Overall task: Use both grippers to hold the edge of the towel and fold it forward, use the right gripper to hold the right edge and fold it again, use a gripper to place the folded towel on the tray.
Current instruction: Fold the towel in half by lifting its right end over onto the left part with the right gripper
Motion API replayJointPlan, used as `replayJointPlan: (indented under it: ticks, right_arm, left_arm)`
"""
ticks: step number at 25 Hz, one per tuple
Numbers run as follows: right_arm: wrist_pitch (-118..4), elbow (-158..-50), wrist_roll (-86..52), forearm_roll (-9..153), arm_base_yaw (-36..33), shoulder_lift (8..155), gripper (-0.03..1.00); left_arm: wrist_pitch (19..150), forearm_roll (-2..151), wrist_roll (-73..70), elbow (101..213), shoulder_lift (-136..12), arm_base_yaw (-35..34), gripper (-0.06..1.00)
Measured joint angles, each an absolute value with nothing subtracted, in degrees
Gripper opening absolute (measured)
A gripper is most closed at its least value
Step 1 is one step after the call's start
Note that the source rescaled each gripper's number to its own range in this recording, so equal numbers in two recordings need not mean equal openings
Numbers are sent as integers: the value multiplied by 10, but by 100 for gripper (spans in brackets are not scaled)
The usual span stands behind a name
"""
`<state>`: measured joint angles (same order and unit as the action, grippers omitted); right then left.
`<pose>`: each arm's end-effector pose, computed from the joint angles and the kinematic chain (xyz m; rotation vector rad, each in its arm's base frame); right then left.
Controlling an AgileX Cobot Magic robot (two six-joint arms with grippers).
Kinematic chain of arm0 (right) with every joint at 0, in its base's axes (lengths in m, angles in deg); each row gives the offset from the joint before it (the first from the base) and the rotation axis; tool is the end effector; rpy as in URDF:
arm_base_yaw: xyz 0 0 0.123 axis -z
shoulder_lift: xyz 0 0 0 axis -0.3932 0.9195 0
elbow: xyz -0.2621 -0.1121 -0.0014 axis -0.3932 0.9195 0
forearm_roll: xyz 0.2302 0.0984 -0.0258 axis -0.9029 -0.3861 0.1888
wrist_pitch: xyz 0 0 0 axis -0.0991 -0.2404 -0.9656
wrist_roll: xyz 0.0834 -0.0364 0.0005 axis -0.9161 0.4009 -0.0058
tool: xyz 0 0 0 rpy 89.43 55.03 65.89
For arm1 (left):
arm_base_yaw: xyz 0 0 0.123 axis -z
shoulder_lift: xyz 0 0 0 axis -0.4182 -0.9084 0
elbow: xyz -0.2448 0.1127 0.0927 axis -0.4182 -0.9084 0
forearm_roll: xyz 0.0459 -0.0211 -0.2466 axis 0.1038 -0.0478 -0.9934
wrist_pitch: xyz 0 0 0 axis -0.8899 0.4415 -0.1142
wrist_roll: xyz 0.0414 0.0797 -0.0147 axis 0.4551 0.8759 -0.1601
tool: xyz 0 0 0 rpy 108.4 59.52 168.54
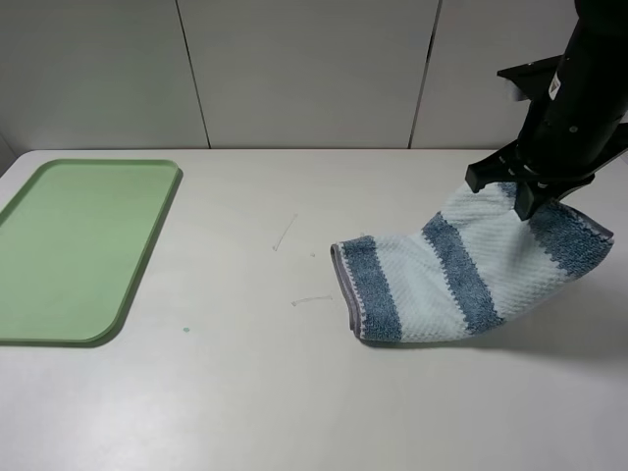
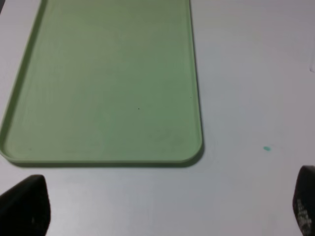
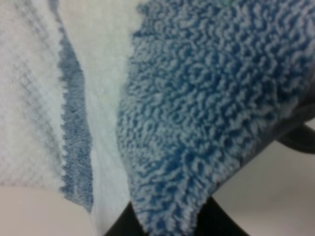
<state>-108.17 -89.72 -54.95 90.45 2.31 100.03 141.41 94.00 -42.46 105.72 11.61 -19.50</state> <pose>0.2893 0.0940 0.2451 -0.2713 2.9306 -0.1759 -0.0052 0.0084 0.2766 -0.0300 2.0375 -0.0117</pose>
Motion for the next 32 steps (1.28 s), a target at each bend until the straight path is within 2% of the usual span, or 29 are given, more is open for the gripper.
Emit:
replayJointPlan:
  ticks: [9, 26, 32]
  right_arm:
    - [-1063, -895, -547, 870, 21, 1011, 8]
    - [-1036, -895, -569, 865, -77, 1070, 8]
    - [-1031, -895, -580, 857, -80, 1071, 8]
  left_arm:
    - [1414, 940, -425, 1057, 116, -195, 99]
    - [1414, 940, -425, 1057, 116, -195, 99]
    - [1414, 940, -424, 1057, 116, -195, 99]
